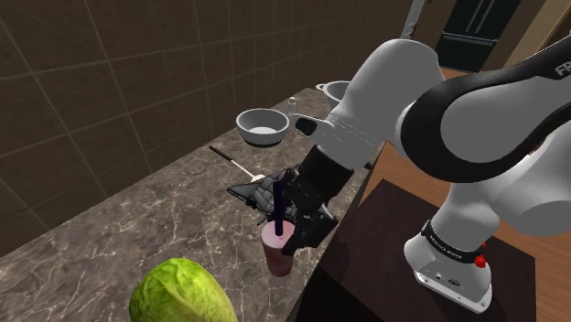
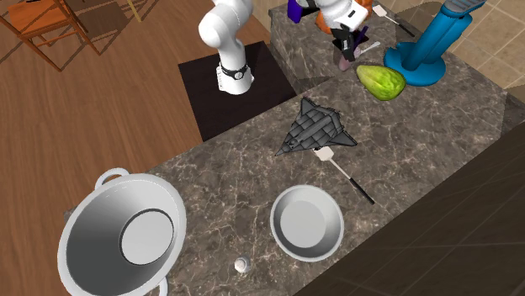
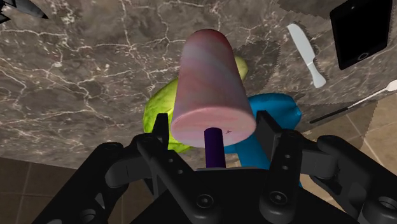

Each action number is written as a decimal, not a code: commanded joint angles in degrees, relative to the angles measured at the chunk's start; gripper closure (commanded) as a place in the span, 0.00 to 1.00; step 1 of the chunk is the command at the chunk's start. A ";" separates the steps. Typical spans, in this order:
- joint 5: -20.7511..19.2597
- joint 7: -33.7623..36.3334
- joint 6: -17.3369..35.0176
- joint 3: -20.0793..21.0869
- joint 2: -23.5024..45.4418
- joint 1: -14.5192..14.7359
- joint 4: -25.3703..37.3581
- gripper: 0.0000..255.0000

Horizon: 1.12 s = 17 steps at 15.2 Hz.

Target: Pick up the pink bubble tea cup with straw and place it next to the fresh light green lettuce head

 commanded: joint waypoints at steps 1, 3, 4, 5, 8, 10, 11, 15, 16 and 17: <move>1.73 -1.76 1.93 -0.26 1.39 0.89 -0.57 1.00; 3.65 -3.63 3.84 -0.55 2.97 1.88 -0.95 1.00; 4.69 -4.65 4.78 -0.73 3.80 2.41 -1.09 1.00; 5.80 -5.74 5.73 -0.95 4.65 2.98 -1.21 1.00; 9.59 -9.47 8.51 -1.76 7.34 4.82 -1.37 1.00; 12.59 -12.44 10.29 -2.43 9.24 6.16 -1.28 1.00; 14.26 -14.08 11.13 -2.80 10.22 6.85 -1.17 1.00; 22.20 -21.95 14.13 -4.32 14.28 9.56 -0.26 1.00; 24.50 -24.24 14.75 -4.67 15.33 10.16 0.10 1.00; 26.92 -26.67 15.31 -4.97 16.38 10.69 0.50 1.00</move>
